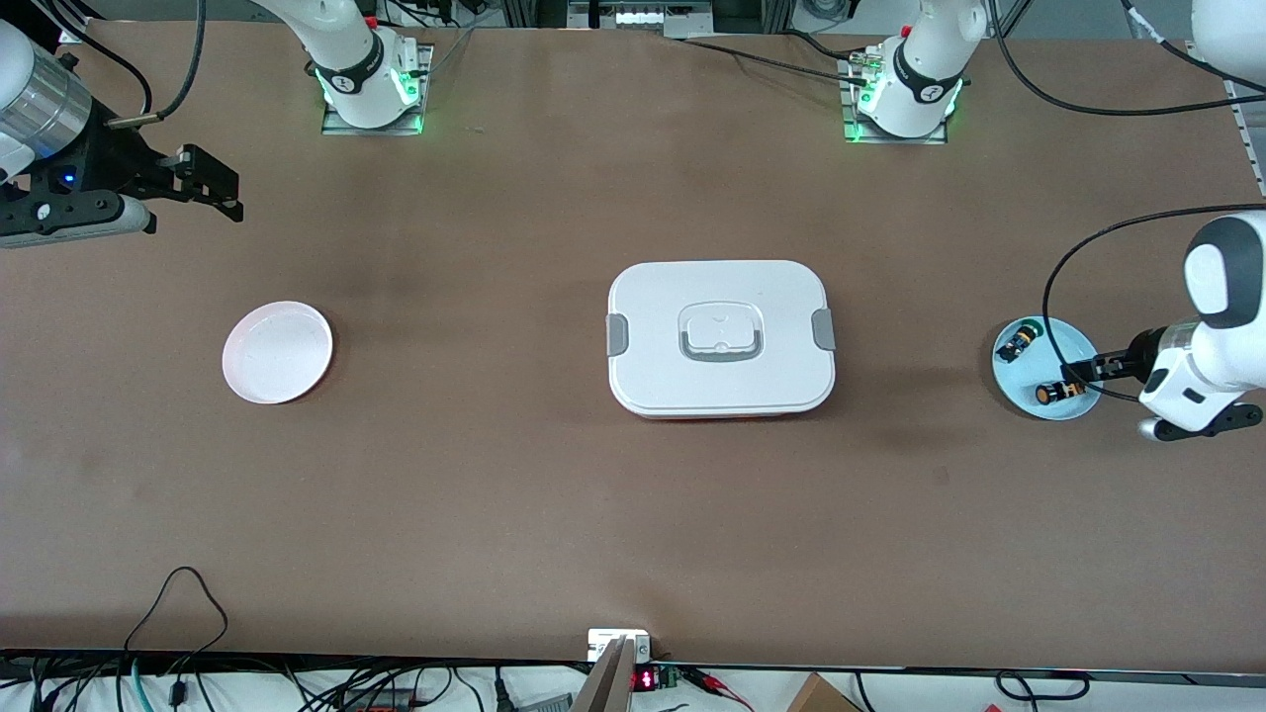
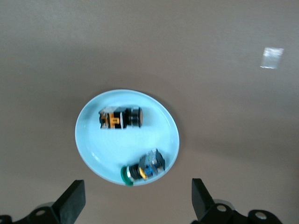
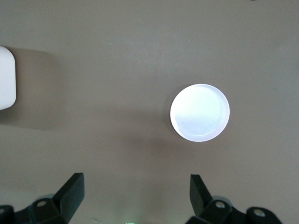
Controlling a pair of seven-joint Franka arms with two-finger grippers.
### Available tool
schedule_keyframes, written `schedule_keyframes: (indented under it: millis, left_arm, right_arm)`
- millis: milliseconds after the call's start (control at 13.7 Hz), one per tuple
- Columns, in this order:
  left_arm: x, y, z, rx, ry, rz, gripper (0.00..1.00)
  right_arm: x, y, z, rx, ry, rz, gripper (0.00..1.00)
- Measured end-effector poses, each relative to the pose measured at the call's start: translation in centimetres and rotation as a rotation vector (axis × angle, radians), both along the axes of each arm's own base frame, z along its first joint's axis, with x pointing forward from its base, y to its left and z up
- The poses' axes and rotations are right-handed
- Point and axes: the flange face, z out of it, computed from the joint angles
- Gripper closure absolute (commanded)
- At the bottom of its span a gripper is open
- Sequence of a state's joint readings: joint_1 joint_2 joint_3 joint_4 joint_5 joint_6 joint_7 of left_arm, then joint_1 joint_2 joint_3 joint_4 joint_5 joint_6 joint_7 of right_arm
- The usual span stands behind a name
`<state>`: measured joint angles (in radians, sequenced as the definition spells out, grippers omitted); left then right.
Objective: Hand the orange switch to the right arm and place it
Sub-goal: 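Reach the left gripper down to the orange switch in the blue dish, then close the left gripper on the orange switch and lift it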
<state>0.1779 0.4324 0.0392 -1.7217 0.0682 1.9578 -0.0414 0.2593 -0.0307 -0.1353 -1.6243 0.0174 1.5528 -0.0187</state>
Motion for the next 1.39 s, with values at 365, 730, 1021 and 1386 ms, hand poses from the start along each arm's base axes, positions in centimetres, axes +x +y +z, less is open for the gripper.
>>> schedule_keyframes:
  millis: [365, 730, 1021, 1386]
  left_arm:
    - [-2.2, 3.5, -5.8, 0.017, -0.138, -0.012, 0.00]
    - [-3.9, 4.0, -9.3, 0.022, -0.190, -0.023, 0.00]
    - [-4.1, 5.5, -12.7, 0.033, -0.249, -0.066, 0.00]
    - [-4.4, 5.7, -14.3, 0.029, -0.248, -0.074, 0.00]
  right_arm:
    - [0.0, 0.0, 0.0, 0.000, 0.001, 0.000, 0.00]
    - [0.0, 0.0, 0.0, 0.000, 0.001, 0.000, 0.00]
    - [0.0, 0.0, 0.0, 0.000, 0.001, 0.000, 0.00]
    - [0.0, 0.0, 0.0, 0.000, 0.001, 0.001, 0.00]
